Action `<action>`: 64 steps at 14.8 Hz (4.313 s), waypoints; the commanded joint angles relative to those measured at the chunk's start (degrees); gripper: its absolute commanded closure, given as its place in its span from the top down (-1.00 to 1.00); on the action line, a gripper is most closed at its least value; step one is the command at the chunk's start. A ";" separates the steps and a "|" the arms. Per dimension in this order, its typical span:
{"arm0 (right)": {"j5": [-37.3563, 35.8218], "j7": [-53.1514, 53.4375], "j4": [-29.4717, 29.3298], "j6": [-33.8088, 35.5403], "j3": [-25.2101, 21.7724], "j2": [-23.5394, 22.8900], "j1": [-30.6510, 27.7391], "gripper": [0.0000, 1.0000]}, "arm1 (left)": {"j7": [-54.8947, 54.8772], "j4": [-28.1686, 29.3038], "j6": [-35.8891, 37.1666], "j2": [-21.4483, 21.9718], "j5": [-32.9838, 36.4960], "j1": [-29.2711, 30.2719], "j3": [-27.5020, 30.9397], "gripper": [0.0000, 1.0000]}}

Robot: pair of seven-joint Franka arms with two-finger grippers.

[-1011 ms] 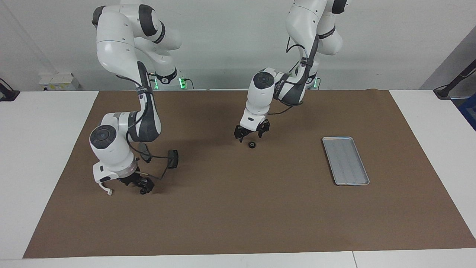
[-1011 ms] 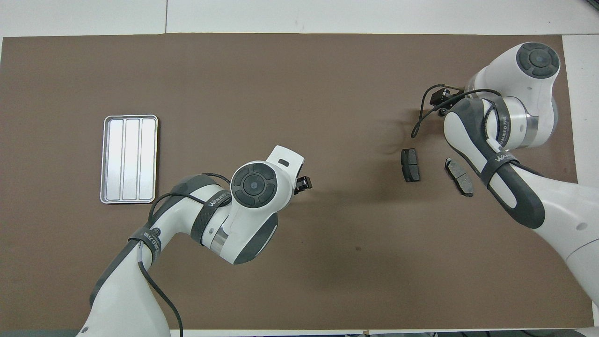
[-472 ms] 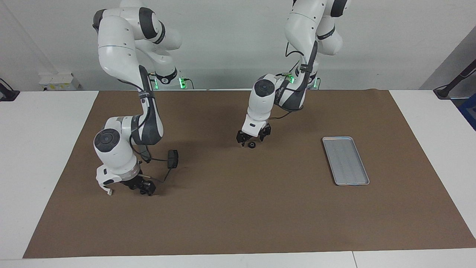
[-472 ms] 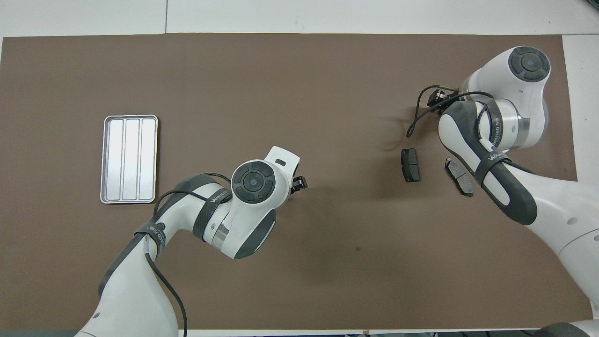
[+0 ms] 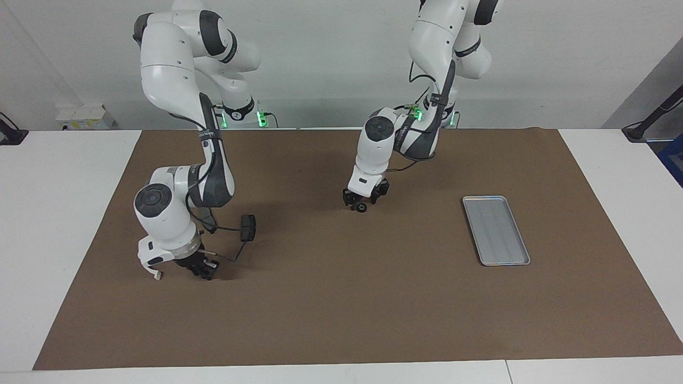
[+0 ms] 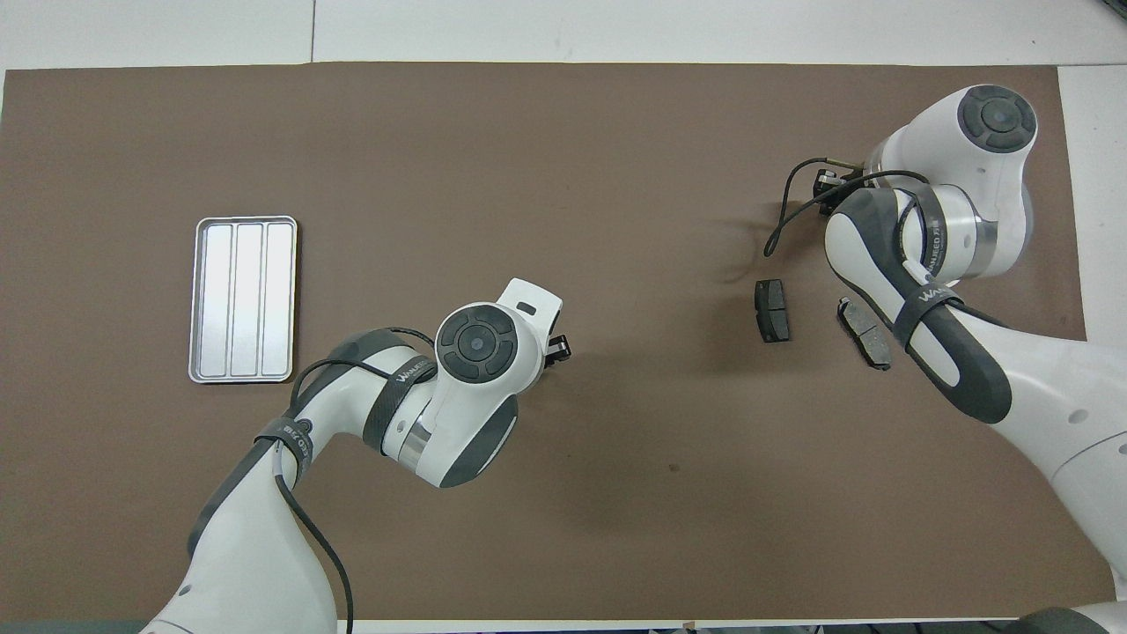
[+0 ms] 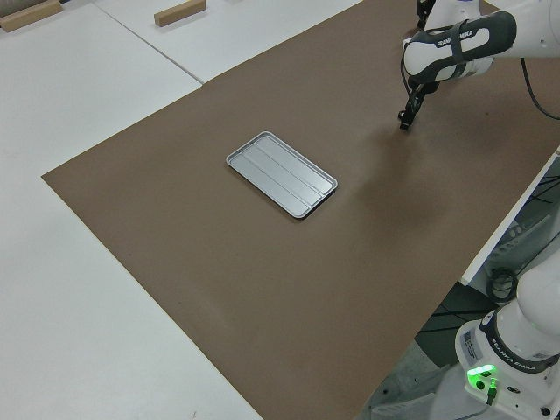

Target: Pick bearing gear from pile to tray

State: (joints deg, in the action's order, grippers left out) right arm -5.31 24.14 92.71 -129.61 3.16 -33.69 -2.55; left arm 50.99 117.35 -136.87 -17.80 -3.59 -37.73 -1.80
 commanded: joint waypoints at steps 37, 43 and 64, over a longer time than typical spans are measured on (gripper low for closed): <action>3.74 49.77 -0.34 -1.16 2.81 0.39 34.89 -1.00 | -53.18 13.87 -3.31 11.48 5.18 38.43 0.57 -1.00; 3.20 50.48 -0.16 -3.37 2.90 -0.76 34.98 -1.00 | -53.27 13.96 -3.93 10.25 5.18 38.43 0.57 -1.00; 5.66 24.85 -8.07 9.63 2.81 5.56 17.94 1.00 | -6.45 -8.10 16.21 7.80 5.35 6.29 -0.22 1.00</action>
State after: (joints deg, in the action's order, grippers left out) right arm -0.77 54.27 83.97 -122.06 5.22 -29.43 17.76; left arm 40.56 110.53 -118.99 -7.18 1.67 -27.49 -3.43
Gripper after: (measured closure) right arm 0.000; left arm 0.000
